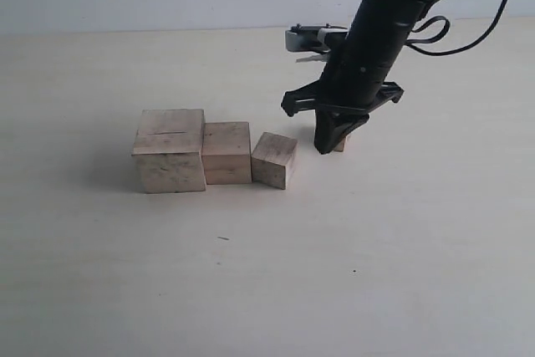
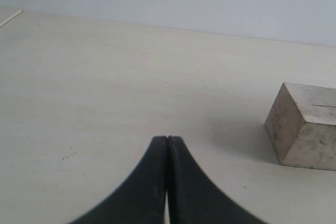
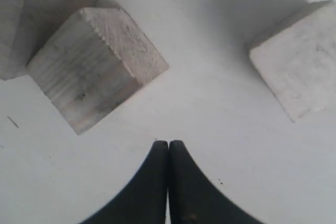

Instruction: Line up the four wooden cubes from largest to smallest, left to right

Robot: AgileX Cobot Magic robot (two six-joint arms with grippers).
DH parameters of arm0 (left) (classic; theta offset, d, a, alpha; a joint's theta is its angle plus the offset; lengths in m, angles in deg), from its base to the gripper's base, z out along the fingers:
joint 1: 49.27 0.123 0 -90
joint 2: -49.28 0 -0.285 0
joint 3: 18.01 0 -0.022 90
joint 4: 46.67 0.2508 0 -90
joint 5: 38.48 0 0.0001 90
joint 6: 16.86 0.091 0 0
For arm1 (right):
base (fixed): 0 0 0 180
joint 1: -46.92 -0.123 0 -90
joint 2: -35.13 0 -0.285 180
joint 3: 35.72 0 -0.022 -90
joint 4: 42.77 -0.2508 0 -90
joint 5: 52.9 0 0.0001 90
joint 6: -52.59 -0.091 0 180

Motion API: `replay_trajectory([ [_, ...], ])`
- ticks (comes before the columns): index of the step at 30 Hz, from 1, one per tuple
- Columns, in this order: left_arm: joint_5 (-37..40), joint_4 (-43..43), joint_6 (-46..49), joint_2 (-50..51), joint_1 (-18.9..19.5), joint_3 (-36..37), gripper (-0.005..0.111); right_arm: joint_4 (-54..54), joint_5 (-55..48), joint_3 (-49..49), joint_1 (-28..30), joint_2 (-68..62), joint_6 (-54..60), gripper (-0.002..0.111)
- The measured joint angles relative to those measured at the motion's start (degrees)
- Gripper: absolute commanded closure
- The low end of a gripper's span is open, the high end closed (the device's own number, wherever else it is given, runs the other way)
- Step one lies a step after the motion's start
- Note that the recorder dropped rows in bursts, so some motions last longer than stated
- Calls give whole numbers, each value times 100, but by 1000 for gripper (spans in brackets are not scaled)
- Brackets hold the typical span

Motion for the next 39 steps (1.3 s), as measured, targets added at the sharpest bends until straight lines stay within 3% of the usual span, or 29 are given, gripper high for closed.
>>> replay_trajectory([
  [8, 0, 0, 0, 0, 0, 0, 107, -76, 218, 0, -15, -371, -12, 108],
  [16, 0, 0, 0, 0, 0, 0, 107, -725, 549, 0, -15, -468, 670, 108],
  [39, 0, 0, 0, 0, 0, 0, 107, -931, 949, 0, -15, -478, 1140, 108],
])
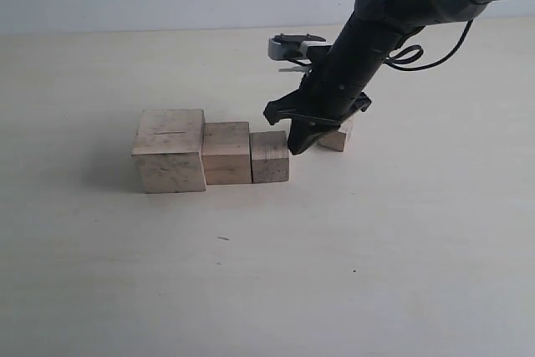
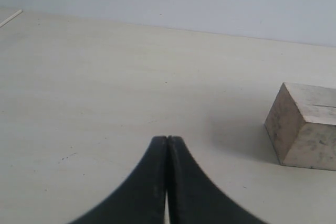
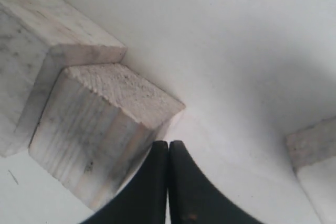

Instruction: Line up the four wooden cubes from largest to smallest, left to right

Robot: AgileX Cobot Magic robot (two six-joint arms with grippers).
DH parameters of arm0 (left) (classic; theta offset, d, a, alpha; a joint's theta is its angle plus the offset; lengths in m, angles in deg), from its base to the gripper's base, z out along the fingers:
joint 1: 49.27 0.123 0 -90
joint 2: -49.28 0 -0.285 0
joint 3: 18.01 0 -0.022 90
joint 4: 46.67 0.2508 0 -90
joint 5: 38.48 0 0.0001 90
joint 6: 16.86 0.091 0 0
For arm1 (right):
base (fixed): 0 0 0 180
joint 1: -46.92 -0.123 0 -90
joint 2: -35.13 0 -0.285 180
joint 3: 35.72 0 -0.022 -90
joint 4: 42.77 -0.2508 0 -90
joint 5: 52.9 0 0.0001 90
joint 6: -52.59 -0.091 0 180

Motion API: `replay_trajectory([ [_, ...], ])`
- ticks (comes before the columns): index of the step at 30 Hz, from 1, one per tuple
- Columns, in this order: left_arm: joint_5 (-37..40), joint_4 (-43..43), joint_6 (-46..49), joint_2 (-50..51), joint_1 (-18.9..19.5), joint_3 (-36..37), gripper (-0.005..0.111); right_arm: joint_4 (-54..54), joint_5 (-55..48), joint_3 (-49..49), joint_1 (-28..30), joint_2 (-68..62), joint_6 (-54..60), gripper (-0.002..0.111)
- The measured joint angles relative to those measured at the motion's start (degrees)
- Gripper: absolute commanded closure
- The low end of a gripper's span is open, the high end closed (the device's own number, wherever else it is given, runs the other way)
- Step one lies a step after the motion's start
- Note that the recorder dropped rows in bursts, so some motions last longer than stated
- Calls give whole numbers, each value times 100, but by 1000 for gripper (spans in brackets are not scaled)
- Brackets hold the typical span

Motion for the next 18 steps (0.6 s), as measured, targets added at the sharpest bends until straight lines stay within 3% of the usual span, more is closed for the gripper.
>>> replay_trajectory([
  [18, 0, 0, 0, 0, 0, 0, 107, 360, -405, 0, -87, 0, -809, 108],
])
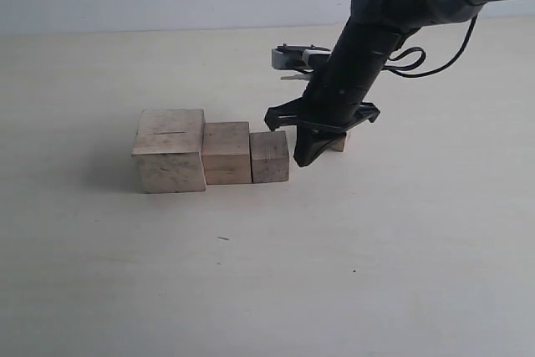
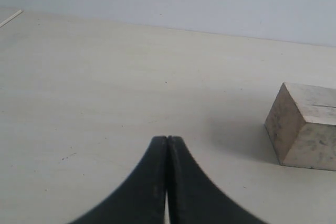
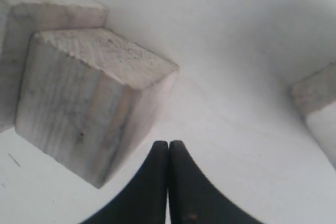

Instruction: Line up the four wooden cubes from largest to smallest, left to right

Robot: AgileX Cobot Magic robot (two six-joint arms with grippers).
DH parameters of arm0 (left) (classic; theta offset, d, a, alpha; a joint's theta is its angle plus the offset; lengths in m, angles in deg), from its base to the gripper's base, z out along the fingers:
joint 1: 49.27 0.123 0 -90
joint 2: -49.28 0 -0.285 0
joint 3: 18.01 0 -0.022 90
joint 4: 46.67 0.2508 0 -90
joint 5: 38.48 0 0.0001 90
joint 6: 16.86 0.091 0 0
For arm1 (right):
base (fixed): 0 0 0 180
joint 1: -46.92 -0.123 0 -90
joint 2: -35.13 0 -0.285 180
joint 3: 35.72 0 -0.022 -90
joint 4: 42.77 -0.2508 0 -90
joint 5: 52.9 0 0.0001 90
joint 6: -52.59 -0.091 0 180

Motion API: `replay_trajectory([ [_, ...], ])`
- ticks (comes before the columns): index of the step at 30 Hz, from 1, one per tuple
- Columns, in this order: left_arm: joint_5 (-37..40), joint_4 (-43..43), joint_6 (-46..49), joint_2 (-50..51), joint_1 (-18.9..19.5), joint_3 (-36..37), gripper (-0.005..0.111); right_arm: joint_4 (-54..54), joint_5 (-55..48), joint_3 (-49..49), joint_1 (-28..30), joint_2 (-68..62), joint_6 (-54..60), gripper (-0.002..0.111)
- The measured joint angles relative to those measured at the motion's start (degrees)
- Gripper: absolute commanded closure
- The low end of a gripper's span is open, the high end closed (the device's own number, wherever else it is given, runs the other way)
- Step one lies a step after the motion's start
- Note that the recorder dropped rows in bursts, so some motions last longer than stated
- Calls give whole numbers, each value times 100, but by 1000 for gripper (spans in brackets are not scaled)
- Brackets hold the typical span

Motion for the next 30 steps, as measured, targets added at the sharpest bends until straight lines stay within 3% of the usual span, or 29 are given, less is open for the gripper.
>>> replay_trajectory([
  [21, 0, 0, 0, 0, 0, 0, 107, -136, 18, 0, -38, 91, 270, 108],
  [30, 0, 0, 0, 0, 0, 0, 107, 665, -171, -106, 24, 1369, 260, 108],
])
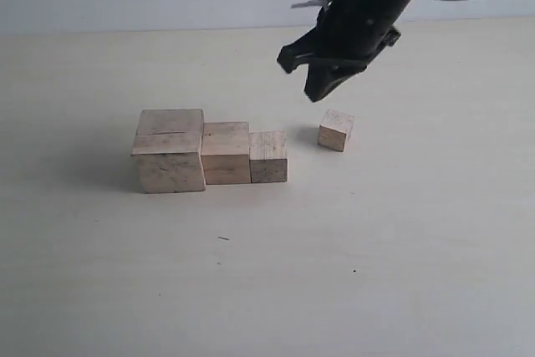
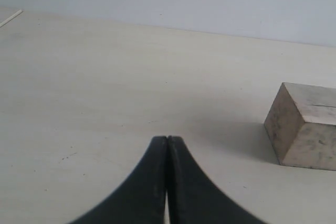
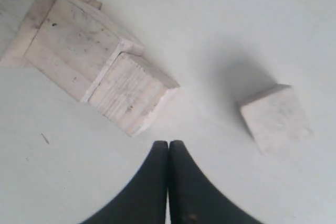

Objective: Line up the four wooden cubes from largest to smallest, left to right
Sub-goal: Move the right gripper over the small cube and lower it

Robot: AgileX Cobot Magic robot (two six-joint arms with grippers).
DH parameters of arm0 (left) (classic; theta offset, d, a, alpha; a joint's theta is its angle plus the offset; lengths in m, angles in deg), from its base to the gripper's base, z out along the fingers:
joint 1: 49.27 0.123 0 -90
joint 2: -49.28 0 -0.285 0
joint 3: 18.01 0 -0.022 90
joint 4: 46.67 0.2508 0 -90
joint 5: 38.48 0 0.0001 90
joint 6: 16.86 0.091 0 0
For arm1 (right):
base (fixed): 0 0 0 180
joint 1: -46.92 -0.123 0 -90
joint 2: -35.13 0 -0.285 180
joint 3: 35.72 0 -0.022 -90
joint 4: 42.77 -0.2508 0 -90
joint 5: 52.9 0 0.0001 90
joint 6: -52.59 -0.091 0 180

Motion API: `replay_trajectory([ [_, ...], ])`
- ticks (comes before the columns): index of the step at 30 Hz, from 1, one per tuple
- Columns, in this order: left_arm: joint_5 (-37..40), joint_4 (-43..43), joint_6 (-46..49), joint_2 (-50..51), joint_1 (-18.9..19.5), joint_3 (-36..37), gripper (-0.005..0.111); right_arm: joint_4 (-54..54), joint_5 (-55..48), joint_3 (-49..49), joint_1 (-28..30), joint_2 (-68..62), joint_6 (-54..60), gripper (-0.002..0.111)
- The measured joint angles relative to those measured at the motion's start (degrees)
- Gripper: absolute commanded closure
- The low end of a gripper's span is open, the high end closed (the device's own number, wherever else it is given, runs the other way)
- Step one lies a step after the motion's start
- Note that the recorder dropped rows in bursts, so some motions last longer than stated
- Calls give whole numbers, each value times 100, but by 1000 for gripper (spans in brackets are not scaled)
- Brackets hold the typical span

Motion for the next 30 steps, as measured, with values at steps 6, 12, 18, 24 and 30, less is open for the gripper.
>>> replay_trajectory([
  [6, 0, 0, 0, 0, 0, 0, 107, 214, -302, -18, 829, 444, -8, 108],
  [12, 0, 0, 0, 0, 0, 0, 107, -83, -531, -18, 1804, 293, 1219, 108],
  [18, 0, 0, 0, 0, 0, 0, 107, -752, -588, -18, 1893, -176, 2732, 108],
  [24, 0, 0, 0, 0, 0, 0, 107, -892, -454, -18, 1174, -523, 3395, 100],
  [30, 0, 0, 0, 0, 0, 0, 107, -478, -259, -18, 1110, -595, 3426, 43],
])
